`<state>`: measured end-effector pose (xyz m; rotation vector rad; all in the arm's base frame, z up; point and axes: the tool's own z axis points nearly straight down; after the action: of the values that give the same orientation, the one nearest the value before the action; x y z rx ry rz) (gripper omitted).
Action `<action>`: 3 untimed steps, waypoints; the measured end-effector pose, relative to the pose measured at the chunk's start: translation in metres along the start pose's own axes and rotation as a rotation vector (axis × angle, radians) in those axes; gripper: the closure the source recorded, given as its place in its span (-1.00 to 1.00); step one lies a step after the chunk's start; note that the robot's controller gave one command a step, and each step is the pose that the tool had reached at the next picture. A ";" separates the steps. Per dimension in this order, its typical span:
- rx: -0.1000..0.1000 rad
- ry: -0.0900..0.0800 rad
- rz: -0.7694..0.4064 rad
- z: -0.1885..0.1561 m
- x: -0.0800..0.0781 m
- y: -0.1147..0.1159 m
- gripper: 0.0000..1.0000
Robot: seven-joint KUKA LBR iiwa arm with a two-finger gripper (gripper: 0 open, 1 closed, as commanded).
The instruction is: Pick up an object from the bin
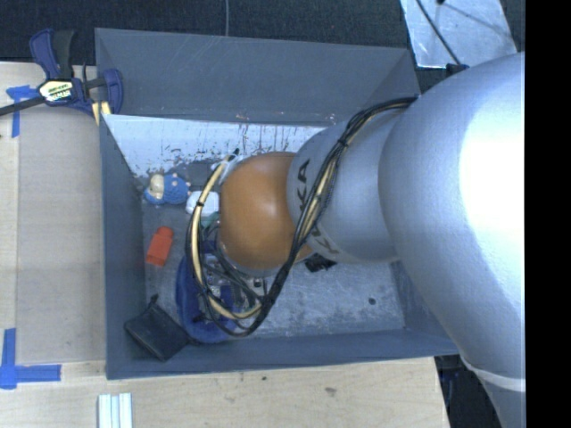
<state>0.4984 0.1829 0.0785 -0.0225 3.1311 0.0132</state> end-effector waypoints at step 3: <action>0.003 0.010 -0.797 0.007 0.013 0.060 1.00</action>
Offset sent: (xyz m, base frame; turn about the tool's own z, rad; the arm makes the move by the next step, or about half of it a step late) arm -0.0110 0.0052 0.1657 0.0066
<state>0.4845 0.2427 0.0724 -1.2386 2.8839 0.0017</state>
